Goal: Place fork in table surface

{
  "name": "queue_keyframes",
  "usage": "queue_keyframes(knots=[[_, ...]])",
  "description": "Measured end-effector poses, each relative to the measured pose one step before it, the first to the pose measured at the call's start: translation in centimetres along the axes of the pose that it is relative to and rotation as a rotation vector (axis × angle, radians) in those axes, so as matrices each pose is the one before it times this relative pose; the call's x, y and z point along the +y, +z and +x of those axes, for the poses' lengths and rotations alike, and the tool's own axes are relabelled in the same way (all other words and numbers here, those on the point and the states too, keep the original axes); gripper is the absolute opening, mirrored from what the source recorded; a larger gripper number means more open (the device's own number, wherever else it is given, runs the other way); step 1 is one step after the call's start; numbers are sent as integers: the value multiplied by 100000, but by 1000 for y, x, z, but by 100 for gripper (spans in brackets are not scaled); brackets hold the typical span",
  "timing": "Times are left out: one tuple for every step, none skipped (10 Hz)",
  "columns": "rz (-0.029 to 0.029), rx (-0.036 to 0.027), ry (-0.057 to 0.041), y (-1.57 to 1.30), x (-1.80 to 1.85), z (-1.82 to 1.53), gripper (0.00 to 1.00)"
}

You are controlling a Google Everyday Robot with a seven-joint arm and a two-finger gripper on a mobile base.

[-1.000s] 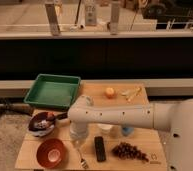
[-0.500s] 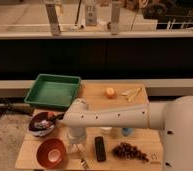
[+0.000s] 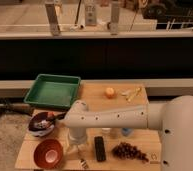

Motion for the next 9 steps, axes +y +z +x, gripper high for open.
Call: queue_keyframes(knots=[[-994, -807, -547, 672, 225, 76, 79], [-329, -434, -41, 345, 82, 112, 76], [-239, -416, 388, 268, 203, 113, 66], [60, -65, 499, 41, 143, 77, 54], [-391, -277, 236, 27, 142, -21, 47], [-99, -44, 162, 52, -51, 35, 35], [193, -47, 66, 74, -123, 44, 27], [-51, -294, -126, 52, -101, -1, 25], [-50, -260, 21, 43, -7, -24, 24]])
